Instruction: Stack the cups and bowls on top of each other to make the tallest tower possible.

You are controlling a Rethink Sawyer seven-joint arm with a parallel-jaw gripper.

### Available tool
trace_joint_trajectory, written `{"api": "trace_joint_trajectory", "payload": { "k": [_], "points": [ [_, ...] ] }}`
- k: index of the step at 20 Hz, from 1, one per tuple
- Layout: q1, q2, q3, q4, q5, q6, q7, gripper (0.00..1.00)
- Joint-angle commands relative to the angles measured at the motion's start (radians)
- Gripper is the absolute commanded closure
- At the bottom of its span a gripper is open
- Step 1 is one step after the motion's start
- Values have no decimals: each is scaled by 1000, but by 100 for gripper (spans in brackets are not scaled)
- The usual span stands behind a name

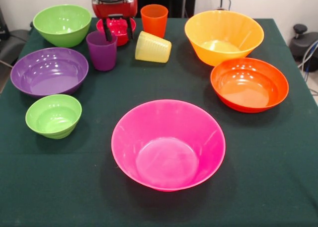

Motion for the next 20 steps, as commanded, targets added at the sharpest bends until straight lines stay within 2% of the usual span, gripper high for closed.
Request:
{"api": "trace_joint_trajectory", "payload": {
  "k": [1,20],
  "points": [
    [32,59,-8,-91,-78,-44,-11,0],
    [33,83,8,-153,-65,-35,-31,0]
  ]
}}
